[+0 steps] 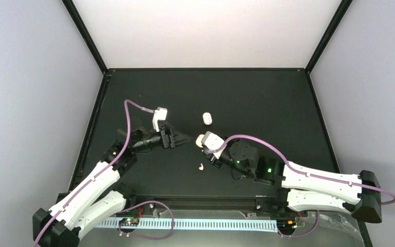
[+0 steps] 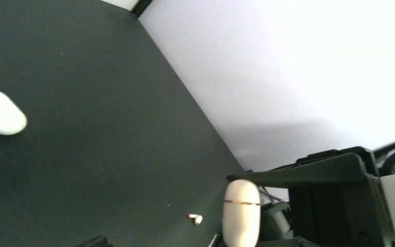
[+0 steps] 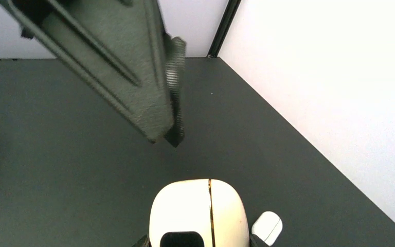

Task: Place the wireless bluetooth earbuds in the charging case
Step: Pick up the charging case at the center of the board.

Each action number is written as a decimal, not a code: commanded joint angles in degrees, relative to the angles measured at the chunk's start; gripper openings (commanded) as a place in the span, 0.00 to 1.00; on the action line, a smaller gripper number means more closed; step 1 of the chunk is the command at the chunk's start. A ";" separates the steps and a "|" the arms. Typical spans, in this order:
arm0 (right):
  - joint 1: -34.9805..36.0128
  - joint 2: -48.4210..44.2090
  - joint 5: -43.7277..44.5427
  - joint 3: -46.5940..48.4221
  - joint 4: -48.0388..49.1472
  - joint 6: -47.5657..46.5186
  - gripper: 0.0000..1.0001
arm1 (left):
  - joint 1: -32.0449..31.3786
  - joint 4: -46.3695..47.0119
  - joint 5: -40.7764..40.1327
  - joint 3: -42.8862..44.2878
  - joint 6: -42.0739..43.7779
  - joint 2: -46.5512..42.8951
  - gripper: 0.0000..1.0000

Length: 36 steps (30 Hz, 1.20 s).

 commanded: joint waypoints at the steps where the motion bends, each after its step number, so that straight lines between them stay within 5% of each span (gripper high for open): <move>1: 2.38 -0.46 5.02 0.67 -0.74 -3.79 0.32 | -1.92 4.83 3.99 2.47 -0.11 2.65 0.91; 14: 3.98 1.51 6.62 2.23 0.85 -6.35 0.32 | -5.48 9.06 8.00 3.31 -1.36 8.67 0.72; 36: 4.65 3.82 5.84 4.27 2.32 -7.41 0.32 | -8.50 13.94 7.99 1.89 -3.14 11.83 0.21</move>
